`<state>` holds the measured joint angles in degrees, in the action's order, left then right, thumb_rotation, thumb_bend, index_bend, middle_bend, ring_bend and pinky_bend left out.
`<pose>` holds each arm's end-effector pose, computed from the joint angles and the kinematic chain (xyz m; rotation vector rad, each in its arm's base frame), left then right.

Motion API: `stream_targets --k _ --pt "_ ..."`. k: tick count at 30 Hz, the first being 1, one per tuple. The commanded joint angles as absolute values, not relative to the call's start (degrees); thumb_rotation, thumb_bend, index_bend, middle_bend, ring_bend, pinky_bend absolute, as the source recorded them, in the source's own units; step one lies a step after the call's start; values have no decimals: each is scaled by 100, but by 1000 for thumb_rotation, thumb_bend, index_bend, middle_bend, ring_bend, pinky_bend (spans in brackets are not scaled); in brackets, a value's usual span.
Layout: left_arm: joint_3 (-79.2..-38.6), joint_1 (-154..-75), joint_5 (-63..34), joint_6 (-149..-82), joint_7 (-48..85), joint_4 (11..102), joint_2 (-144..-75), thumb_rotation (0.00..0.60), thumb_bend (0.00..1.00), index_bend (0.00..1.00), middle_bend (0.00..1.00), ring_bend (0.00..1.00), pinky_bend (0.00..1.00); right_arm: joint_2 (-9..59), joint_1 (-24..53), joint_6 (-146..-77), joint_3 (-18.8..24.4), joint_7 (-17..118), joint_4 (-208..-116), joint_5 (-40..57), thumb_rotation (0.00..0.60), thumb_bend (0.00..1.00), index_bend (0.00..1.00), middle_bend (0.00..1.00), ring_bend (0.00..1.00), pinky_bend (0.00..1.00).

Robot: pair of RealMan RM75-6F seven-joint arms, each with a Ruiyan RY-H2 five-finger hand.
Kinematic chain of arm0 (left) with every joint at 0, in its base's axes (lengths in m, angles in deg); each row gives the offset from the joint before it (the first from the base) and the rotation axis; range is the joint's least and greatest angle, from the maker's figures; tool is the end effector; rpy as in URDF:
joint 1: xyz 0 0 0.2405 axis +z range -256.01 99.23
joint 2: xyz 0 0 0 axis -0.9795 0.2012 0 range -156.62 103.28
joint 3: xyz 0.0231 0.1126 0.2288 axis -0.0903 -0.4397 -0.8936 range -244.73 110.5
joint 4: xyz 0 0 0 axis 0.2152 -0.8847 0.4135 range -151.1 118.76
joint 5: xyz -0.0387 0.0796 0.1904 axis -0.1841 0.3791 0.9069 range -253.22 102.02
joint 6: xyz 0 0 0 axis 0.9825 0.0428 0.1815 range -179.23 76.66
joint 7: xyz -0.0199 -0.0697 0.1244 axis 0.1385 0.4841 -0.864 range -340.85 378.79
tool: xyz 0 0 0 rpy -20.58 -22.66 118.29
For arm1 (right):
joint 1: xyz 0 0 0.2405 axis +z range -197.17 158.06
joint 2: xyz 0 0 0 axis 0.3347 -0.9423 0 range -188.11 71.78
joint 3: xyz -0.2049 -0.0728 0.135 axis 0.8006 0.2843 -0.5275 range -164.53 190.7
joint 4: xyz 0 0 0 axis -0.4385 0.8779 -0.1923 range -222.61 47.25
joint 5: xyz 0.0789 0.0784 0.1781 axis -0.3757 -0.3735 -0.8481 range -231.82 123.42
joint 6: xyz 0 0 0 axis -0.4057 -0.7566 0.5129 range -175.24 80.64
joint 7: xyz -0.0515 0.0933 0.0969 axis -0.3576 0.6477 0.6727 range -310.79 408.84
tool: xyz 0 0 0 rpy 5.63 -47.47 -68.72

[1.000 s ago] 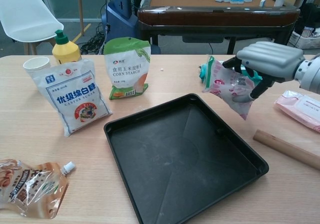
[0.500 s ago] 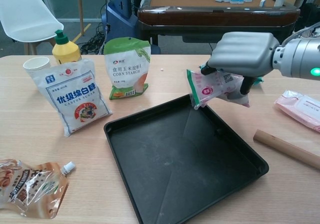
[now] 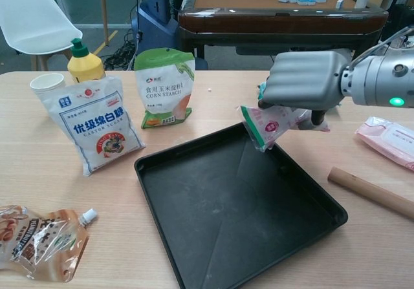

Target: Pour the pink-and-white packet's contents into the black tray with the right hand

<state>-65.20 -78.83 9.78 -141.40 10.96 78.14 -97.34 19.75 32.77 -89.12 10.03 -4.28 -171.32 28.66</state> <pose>-0.3044 0.1528 0.1304 -1.2931 -0.9140 -0.8834 -0.1320 -0.3540 0.0022 2.2798 0.3137 0.3795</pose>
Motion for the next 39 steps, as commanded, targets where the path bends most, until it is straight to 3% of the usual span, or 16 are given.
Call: stream_targets --k 1,9,15,24,39 --pt "-6520 -7884 983 -14137 1099 7811 -9738 600 204 99 100 81 91 2044 3297 -8959 1032 -730 -17096 2762 600 372 511 531 448 531" --pt "-6519 -7863 957 -14134 1110 7803 -9734 600 204 99 100 81 90 2222 3320 -9101 1075 -1618 -17026 2513 600 372 511 522 429 516" --pt "-6513 -7856 949 -14132 1135 7774 -9737 600 204 99 100 81 90 2307 3290 -9155 1065 -1495 -17093 2296 600 371 511 522 429 515" --pt "-6499 -7891 933 -14066 1055 7811 -9735 600 204 99 100 81 90 2538 2825 -9959 1110 856 -16628 2857 600 372 511 522 429 516" --pt "-6514 -7950 970 -14003 707 8032 -9781 600 204 99 100 77 90 3339 1999 -11476 1443 5184 -14646 3765 600 371 511 520 430 516"
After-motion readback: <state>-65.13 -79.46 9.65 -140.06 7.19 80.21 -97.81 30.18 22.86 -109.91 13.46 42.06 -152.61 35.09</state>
